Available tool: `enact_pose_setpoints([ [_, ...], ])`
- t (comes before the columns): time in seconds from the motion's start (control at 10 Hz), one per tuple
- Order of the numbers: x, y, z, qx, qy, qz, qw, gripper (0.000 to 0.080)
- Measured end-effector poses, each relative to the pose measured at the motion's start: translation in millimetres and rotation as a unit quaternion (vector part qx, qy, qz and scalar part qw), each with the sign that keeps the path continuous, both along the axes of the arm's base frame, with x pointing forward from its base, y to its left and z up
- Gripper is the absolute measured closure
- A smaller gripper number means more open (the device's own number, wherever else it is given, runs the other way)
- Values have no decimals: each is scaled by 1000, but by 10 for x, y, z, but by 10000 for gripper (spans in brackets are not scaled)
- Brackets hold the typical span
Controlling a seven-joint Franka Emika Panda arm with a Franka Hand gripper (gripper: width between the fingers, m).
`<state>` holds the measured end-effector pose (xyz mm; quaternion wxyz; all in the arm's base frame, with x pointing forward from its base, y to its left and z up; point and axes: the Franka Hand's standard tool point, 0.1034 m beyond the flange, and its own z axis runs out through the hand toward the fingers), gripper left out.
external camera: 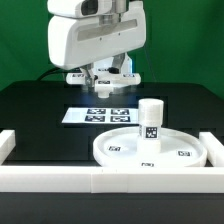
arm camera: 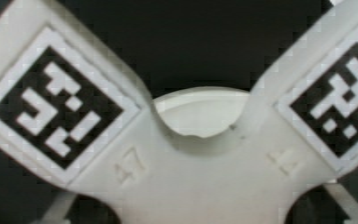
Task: Assemble round table
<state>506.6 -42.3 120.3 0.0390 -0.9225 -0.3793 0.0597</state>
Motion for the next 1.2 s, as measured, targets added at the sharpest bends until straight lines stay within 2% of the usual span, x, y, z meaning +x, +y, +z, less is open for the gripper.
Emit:
enact_pose_setpoints([
  [0.3,8,29,5,0,1,2,1000,357],
  [0.4,115,196,89,5,10,17,1000,357],
  [0.6,451,505,193,10,-9,29,1000,357],
  [0.7,501,606,210,11,-12,30,999,357],
  [1.0,485,574,191,11,-10,29,999,357],
  [1.2,476,676,129,14,-13,37,999,357],
])
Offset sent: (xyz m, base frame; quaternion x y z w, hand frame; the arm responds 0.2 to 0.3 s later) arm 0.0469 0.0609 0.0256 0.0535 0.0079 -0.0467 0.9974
